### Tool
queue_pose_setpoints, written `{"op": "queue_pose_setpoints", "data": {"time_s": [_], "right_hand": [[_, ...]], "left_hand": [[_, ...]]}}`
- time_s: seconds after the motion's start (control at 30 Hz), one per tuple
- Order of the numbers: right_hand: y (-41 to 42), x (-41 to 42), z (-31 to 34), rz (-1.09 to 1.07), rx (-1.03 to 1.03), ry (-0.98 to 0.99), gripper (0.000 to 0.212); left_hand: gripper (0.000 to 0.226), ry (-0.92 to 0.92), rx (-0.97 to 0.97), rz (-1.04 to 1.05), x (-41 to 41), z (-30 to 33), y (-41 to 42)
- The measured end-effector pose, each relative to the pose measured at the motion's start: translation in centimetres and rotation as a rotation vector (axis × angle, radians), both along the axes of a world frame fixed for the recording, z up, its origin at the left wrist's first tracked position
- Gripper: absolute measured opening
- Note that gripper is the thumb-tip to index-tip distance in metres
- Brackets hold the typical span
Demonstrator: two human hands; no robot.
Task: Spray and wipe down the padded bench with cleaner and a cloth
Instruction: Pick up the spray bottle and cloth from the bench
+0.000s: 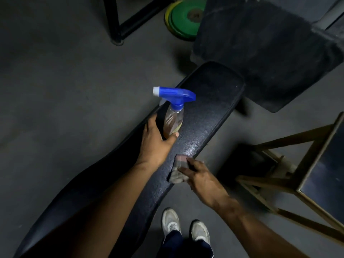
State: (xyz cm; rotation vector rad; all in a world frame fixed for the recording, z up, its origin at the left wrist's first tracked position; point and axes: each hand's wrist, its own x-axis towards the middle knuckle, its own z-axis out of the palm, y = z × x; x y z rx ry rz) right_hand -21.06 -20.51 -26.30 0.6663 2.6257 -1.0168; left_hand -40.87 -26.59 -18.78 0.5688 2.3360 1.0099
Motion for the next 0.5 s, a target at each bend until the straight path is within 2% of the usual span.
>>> {"op": "queue_pose_setpoints", "data": {"time_s": [0.1, 0.23, 0.33, 0.5], "right_hand": [[-0.4, 0.8, -0.4, -0.008, -0.021, -0.033, 0.041], [0.3, 1.1, -0.4, -0.033, -0.063, -0.017, 0.044], [0.9, 1.8, 0.1, -0.152, -0.174, 0.023, 0.04], [2.8, 4.3, 3.3, -0.417, -0.257, 0.201, 0.028]], "left_hand": [[0.08, 0.01, 0.058, 0.011, -0.3, 0.3, 1.9], [0.053, 0.136, 0.034, 0.052, -0.1, 1.0, 3.7], [0.037, 0.2, -0.005, 0.068, 0.3, 1.2, 4.2], [0.03, 0.177, -0.033, 0.055, 2.3, 1.8, 4.0]]}}
